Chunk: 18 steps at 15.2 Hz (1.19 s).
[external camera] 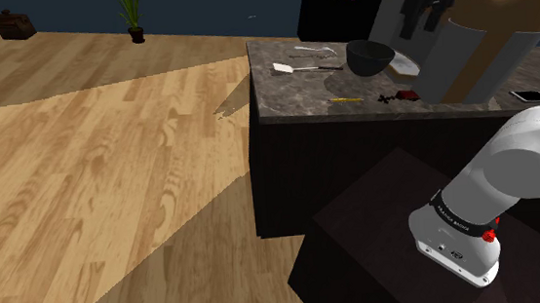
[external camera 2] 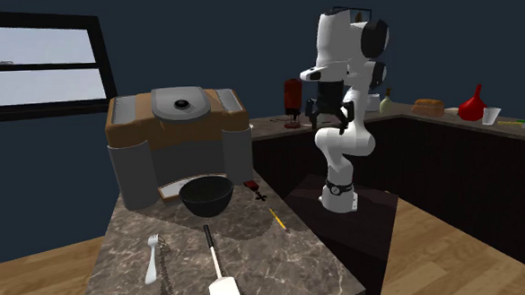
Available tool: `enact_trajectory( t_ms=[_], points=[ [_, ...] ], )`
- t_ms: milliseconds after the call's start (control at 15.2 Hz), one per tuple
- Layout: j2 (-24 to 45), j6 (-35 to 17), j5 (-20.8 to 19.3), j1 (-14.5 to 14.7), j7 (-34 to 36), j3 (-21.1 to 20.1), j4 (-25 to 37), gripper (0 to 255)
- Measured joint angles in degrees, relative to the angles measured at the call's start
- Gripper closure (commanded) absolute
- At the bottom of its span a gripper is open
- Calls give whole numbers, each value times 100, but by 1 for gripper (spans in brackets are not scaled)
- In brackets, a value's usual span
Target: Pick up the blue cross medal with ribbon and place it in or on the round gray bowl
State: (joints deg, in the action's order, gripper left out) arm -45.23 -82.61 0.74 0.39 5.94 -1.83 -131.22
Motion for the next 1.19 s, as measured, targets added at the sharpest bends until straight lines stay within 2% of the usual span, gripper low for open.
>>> enact_trajectory(
  t_ms=[132,462,924,1188],
  points=[
    [-46,-49,-53,1,-104,64,-85,0],
    [-353,-552,-526,8,-1030,607,-787,0],
    [-422,-1591,-1355,-76,-2468,1599,-1655,0],
    [-149,-2267,-1804,-103,-3274,2223,-1888,0]
  ],
)
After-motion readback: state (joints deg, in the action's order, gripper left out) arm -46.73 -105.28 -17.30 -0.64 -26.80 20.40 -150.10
